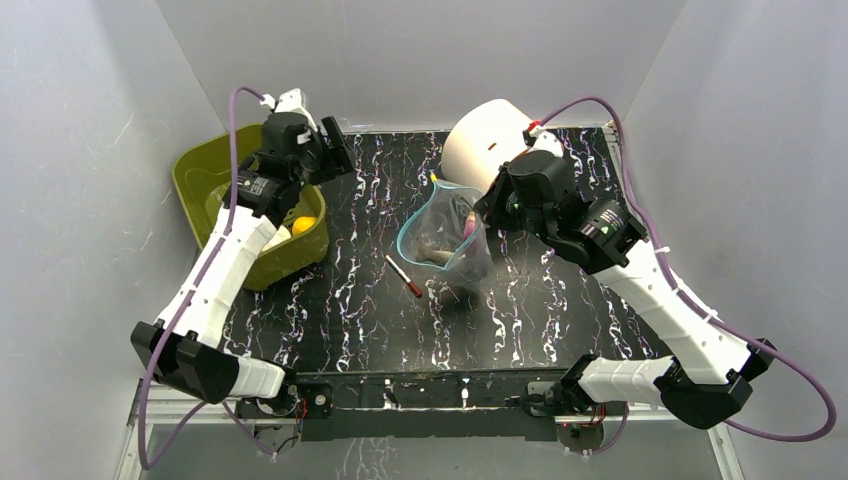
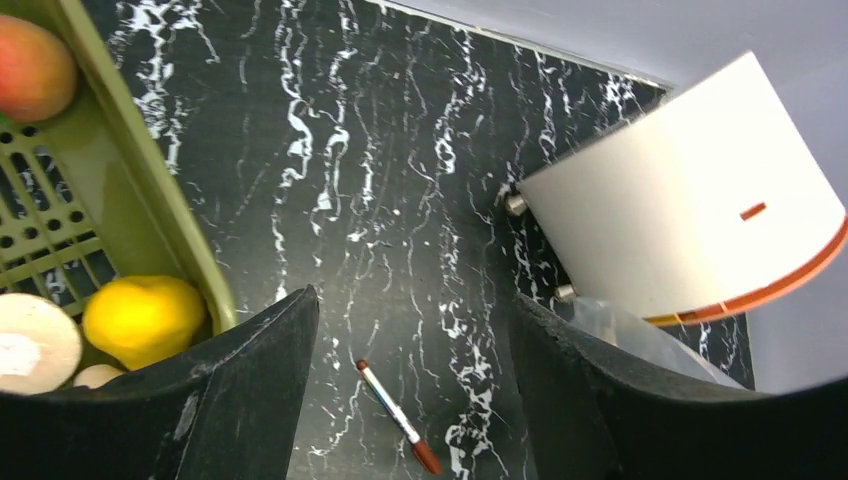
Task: Place the food in the zip-top bag and seal the zipper
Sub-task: Pick up the fake fruit from the bin.
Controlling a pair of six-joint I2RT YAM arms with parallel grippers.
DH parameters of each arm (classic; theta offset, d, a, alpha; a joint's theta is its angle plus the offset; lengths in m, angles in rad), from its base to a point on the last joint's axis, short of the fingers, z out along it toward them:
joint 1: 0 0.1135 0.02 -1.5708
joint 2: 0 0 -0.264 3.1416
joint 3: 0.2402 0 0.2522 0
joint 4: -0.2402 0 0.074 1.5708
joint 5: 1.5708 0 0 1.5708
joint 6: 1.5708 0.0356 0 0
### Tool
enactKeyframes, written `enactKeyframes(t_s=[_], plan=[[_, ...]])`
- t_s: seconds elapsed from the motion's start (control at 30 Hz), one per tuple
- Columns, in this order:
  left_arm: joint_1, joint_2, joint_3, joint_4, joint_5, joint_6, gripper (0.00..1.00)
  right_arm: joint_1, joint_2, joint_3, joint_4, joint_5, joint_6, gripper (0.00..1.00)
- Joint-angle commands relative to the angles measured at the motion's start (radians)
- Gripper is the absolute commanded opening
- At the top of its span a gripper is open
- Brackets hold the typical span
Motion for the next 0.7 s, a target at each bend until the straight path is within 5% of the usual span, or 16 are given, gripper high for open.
enactKeyframes(t_s=[0.0,0.43,0.67], plan=[[0.087,0.025,0.069,-0.036,0.035,0.040,0.67,-0.005,-0.022,0.006,0.024,0.040,-0.041,0.00],[0.471,0.153,0.015,0.080,0.103,-0.084,0.56,-0.006,-0.020,0.037,0.024,0.091,-0.095,0.00],[0.568,0.296,0.048,0.133,0.189,-0.059,0.60,-0.005,-0.007,0.061,0.009,0.111,-0.112,0.00]])
